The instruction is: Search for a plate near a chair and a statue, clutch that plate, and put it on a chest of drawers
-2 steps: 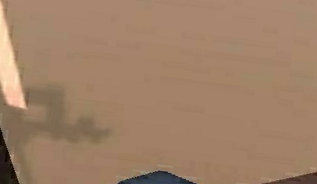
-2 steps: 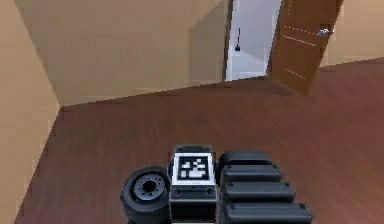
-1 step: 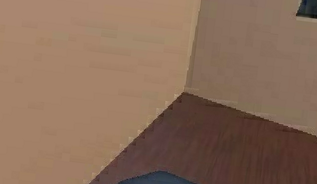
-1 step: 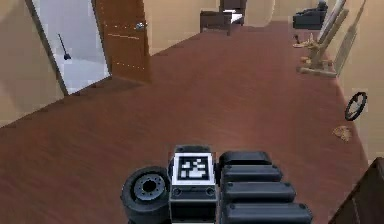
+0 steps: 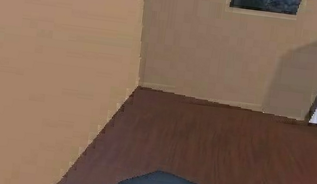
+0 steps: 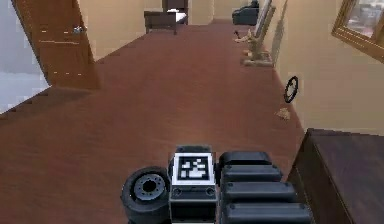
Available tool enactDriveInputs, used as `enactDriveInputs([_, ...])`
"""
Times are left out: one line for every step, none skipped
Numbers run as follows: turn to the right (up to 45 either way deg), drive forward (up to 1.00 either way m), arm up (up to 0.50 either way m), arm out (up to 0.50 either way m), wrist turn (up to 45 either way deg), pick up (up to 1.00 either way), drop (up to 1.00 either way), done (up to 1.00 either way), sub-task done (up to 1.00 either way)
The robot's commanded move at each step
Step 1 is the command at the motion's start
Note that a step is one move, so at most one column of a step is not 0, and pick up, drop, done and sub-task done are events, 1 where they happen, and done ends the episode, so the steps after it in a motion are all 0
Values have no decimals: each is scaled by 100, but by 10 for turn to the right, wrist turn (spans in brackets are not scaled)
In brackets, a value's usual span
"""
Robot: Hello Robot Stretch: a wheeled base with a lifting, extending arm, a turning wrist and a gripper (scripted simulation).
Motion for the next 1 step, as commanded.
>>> enactDriveInputs([-450, 0, 0, 0, 0, 0, 0, 0, 0])
